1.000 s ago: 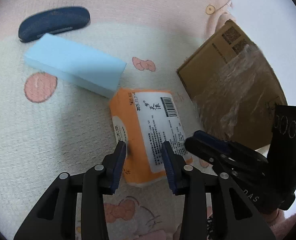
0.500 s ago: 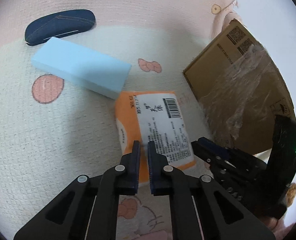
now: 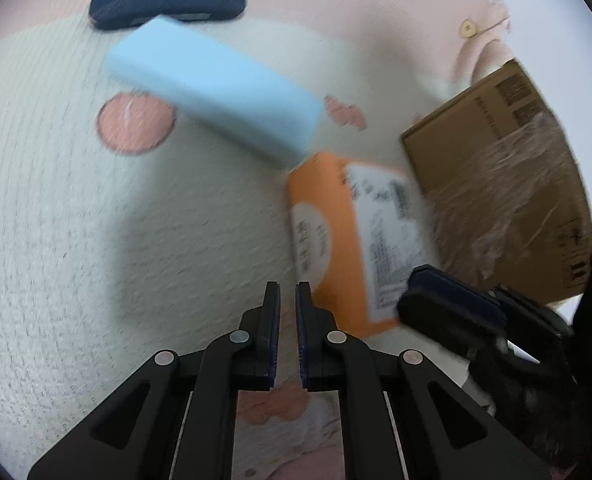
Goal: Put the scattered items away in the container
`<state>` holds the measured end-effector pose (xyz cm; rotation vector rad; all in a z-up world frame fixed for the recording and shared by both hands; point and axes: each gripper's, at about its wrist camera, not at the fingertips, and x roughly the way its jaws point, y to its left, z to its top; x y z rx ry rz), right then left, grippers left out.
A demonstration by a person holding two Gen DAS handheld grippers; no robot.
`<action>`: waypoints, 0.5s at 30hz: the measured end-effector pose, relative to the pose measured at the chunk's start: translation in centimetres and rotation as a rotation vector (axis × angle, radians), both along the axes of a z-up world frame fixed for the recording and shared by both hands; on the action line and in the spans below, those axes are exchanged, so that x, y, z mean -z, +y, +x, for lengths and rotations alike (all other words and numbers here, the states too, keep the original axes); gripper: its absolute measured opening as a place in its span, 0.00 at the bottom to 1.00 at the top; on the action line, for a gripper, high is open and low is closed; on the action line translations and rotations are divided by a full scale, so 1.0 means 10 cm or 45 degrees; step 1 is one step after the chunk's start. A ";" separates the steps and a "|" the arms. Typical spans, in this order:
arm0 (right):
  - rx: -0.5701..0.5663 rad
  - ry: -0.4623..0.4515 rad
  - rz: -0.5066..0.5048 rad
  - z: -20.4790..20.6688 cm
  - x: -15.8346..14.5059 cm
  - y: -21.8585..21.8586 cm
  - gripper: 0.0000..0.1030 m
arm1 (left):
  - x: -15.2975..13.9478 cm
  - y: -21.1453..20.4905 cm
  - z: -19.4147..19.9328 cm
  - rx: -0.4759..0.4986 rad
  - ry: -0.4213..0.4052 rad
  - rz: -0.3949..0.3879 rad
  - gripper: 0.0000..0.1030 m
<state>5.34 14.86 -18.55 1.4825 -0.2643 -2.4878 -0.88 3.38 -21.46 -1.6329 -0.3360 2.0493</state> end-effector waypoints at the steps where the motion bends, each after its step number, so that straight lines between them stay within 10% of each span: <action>1: 0.008 -0.010 0.023 -0.01 0.02 -0.03 0.16 | 0.05 -0.03 0.02 -0.012 -0.012 -0.031 0.08; 8: 0.163 0.033 0.166 0.05 -0.14 0.30 0.17 | -0.10 -0.19 0.00 -0.023 0.026 0.019 0.10; 15: 0.261 -0.040 0.271 0.08 0.08 0.52 0.32 | -0.38 0.05 -0.07 0.042 0.113 0.095 0.33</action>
